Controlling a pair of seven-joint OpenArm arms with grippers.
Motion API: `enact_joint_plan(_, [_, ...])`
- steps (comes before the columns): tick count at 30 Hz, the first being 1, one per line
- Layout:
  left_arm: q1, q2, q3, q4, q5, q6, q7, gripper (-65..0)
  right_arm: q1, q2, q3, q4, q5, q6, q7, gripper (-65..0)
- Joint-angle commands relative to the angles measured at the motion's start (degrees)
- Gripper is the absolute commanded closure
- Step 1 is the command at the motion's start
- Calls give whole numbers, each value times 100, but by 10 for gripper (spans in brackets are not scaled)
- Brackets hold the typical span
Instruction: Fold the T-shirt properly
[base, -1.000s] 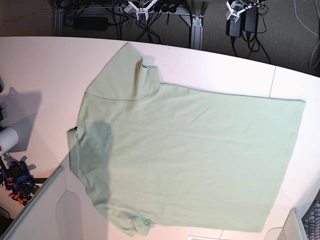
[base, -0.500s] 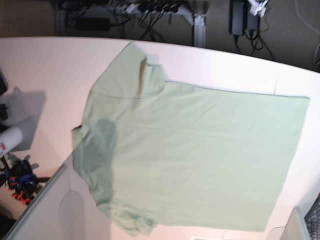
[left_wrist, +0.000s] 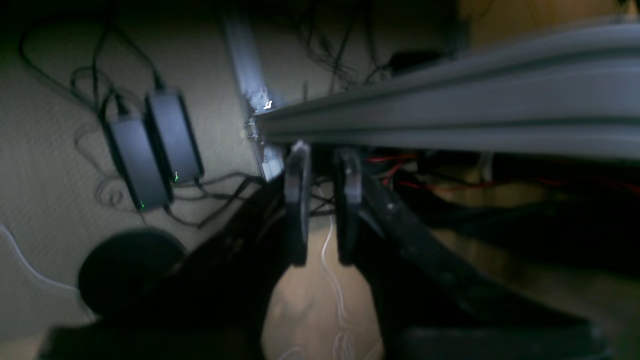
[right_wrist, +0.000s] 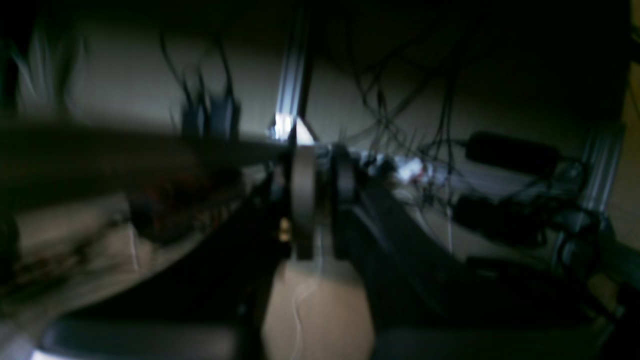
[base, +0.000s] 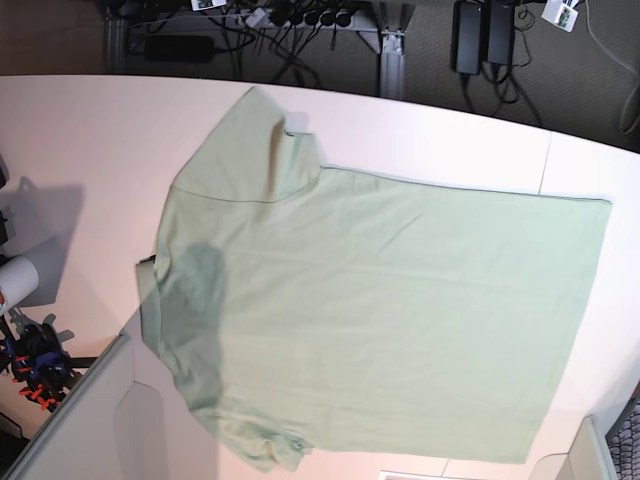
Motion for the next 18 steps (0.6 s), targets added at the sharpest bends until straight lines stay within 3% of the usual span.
enact_joint_plan(1, [140,-35,-179,426,-269,-132,79,-87,-48,48,221,302,177,7,9,-58])
enact_joint_plan(4, [345,-37,-684,1397,-852,-132,741,-87,24,42,704,920,625,0,-136,-97])
enact_joint_plan(8, [424,-144,-1287,2240,-1488,-132,1086,-87,376,0,1145,1182,1075,-20,-160,-338])
enact_joint_plan(10, [415,-280,-1497,2437,-1585,-132,1021,-87,621,-7,1200,1161,1283,-188,-293,-419])
enact_joint_plan(13, [404,-511,-1655,2527,-1591,-132,761,-89,1025,-101,1198,1115,1377,-411,-595,-433])
enact_joint_plan(18, [317,-763,-1663,2522,-1582,-132,638,-108,1580,-483,1187,1069,1794,-485,-1161,-433])
